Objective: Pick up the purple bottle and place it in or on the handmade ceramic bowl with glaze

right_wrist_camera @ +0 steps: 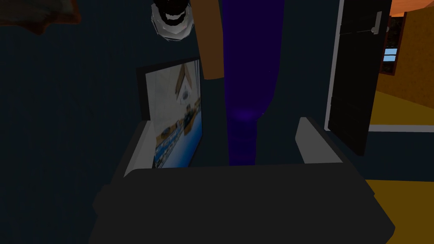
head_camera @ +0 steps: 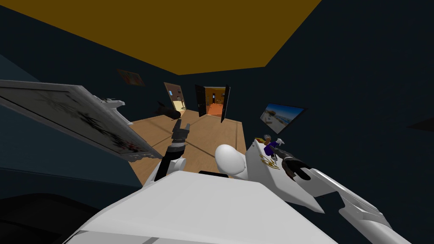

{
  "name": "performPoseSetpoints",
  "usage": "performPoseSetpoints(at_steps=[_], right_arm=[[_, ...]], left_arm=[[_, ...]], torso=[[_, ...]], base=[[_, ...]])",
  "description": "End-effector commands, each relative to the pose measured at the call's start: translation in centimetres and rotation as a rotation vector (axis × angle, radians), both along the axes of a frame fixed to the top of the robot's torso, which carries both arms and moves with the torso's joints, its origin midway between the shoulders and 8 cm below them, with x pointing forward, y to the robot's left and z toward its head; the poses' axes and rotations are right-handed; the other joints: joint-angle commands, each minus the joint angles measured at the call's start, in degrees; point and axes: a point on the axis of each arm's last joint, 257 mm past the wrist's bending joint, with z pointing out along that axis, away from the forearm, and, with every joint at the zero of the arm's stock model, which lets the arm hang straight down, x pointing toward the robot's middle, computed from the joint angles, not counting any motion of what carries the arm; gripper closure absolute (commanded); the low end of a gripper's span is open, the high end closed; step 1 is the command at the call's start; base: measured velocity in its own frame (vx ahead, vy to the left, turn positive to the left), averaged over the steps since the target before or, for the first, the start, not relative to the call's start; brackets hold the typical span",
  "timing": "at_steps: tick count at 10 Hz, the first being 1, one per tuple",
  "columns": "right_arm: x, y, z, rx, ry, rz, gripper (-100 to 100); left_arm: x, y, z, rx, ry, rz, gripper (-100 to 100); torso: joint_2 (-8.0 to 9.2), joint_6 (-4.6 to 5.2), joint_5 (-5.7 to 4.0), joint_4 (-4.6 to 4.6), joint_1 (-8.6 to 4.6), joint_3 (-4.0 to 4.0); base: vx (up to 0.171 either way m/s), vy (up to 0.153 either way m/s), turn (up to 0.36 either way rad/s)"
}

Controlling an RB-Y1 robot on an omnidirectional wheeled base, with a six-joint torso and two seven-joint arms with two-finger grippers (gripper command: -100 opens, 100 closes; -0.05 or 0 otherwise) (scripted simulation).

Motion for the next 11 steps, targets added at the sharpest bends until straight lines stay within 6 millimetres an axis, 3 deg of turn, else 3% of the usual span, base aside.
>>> performPoseSetpoints(at_steps=[1, 11], right_arm=[[0.0, 0.0, 0.0, 0.0, 0.0, 0.0, -100], [0.05, -0.02, -0.01, 0.0, 0.0, 0.001, -100]], left_arm=[[0.0, 0.0, 0.0, 0.0, 0.0, 0.0, 0], [0.0, 0.0, 0.0, 0.0, 0.0, 0.0, 0]], torso=[[0.0, 0.0, 0.0, 0.0, 0.0, 0.0], [0.0, 0.0, 0.0, 0.0, 0.01, 0.0]], base=[[0.003, 0.004, -0.012], [0.001, 0.001, -0.002]])
